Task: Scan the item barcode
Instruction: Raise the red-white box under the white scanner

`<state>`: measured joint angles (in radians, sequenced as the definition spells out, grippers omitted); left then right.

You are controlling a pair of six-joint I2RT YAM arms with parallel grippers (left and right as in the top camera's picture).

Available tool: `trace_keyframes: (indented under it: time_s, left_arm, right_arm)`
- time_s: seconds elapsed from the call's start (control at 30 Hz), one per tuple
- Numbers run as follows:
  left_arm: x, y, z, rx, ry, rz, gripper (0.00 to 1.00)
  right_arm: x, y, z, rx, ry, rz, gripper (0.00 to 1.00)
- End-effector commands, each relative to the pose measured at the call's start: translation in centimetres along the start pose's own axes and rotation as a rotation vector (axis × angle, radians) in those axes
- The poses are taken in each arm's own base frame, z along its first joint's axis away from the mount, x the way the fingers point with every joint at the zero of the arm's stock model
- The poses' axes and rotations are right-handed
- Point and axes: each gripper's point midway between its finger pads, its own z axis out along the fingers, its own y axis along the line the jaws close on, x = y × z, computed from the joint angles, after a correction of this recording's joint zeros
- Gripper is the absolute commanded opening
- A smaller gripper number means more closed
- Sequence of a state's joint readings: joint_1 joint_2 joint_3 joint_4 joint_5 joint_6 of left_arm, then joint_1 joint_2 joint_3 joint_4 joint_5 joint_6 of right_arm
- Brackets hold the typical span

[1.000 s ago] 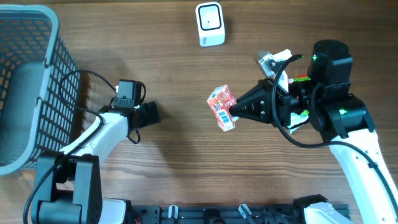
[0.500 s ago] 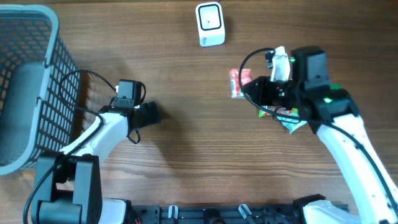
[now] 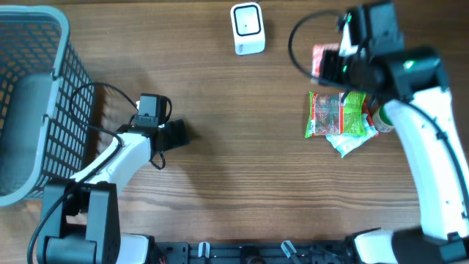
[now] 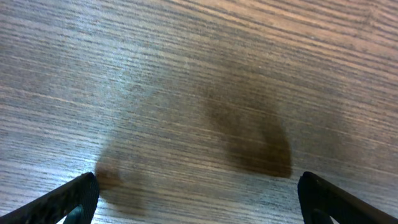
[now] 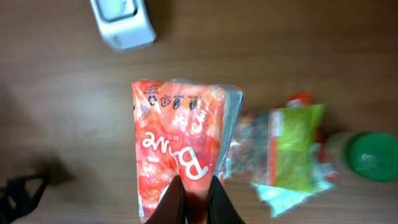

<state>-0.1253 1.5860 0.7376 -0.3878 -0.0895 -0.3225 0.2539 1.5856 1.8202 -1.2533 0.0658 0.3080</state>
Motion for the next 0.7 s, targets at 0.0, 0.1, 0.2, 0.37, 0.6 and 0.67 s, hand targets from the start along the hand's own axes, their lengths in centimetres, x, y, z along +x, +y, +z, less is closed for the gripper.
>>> trace_keyframes:
  time_s: [0.0, 0.1, 0.2, 0.37, 0.6, 0.67]
  left_arm:
    - [0.0, 0.1, 0.0, -0.011, -0.005, 0.005, 1.00]
    - [0.0, 0.1, 0.0, -0.011, -0.005, 0.005, 1.00]
    - [0.0, 0.1, 0.0, -0.011, -0.005, 0.005, 1.00]
    - [0.0, 0.1, 0.0, -0.011, -0.005, 0.005, 1.00]
    - [0.0, 0.1, 0.0, -0.011, -0.005, 0.005, 1.00]
    - [0.0, 0.1, 0.0, -0.011, -0.005, 0.005, 1.00]
  right_arm:
    - [-3.7, -0.9, -0.6, 0.164, -0.050, -0.048, 0.04]
    - [-6.2, 0.8, -0.3, 0.226, -0.126, -0.089, 0.04]
    - [-7.6, 2.5, 1.4, 0.311, -0.196, -0.131, 0.04]
    - [-8.4, 6.3, 8.1, 0.417, -0.230, -0.242, 0.04]
    - [-8.3, 10.2, 18.6, 0.474, -0.240, -0.431, 0.04]
    - [-8.8, 10.2, 20.3, 0.552, -0.271, -0.485, 0.04]
